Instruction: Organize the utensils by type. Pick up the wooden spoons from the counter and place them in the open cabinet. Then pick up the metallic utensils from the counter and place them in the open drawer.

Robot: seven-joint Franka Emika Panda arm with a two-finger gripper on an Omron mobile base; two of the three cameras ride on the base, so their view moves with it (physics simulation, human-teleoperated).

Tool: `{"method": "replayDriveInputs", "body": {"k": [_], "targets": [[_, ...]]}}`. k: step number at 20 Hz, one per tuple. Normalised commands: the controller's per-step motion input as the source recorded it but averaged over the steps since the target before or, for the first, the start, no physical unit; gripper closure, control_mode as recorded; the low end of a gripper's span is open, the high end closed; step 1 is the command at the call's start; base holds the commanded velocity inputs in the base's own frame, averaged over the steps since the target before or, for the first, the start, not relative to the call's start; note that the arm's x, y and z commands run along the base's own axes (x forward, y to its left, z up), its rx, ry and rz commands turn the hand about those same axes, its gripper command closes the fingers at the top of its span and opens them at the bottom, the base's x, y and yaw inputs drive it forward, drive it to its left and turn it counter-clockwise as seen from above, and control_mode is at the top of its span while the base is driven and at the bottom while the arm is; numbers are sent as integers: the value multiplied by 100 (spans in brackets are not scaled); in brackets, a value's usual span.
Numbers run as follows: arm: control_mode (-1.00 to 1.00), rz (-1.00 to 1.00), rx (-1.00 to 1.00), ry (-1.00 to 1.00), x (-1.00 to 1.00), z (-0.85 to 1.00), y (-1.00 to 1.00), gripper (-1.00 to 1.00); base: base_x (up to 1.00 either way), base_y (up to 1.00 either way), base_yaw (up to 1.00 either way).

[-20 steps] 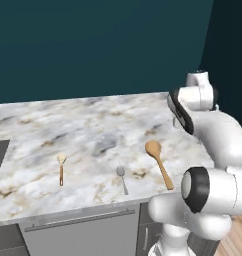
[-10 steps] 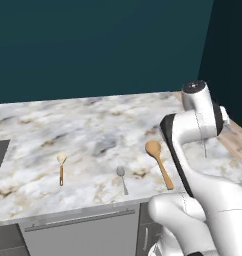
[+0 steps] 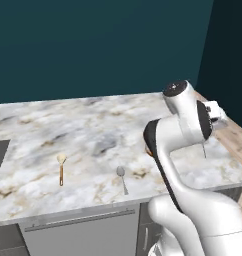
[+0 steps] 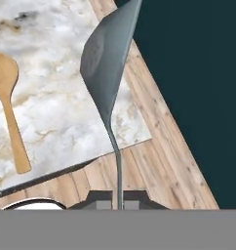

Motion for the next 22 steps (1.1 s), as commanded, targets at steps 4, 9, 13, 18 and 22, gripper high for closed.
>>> {"method": "replayDriveInputs", "body": {"k": [4,9,13,18,22], "targets": [[-100,0,-34,25,0,-1,28,100,0,0,0],[-100,-1,-31,30,-4,-26,-6,100,0,0,0],[-100,0,-18,10,-41,-24,-60,100,0,0,0],[-100,0,-17,-1,-63,0,-38,100,0,0,0],[-100,0,-14,-5,-25,-2,-3,100,0,0,0]]}}
